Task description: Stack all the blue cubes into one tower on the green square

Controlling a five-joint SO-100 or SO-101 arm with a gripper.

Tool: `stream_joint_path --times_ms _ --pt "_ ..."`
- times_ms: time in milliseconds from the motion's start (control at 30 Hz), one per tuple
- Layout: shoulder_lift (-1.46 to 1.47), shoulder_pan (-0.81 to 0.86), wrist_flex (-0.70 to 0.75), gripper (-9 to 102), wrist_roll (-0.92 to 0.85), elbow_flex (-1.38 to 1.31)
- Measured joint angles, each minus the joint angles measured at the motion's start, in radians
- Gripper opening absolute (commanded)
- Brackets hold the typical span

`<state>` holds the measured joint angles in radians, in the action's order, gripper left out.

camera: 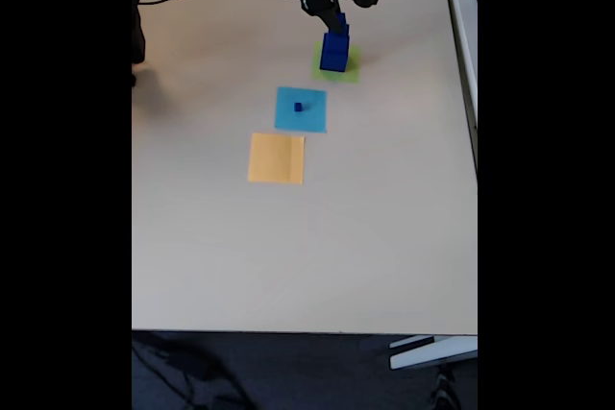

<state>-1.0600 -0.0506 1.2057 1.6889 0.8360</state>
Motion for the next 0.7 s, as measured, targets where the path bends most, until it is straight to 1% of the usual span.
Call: stream_joint_path --times_ms 700 --pt "0.0 0.0 -0.002 7 0.0 0.0"
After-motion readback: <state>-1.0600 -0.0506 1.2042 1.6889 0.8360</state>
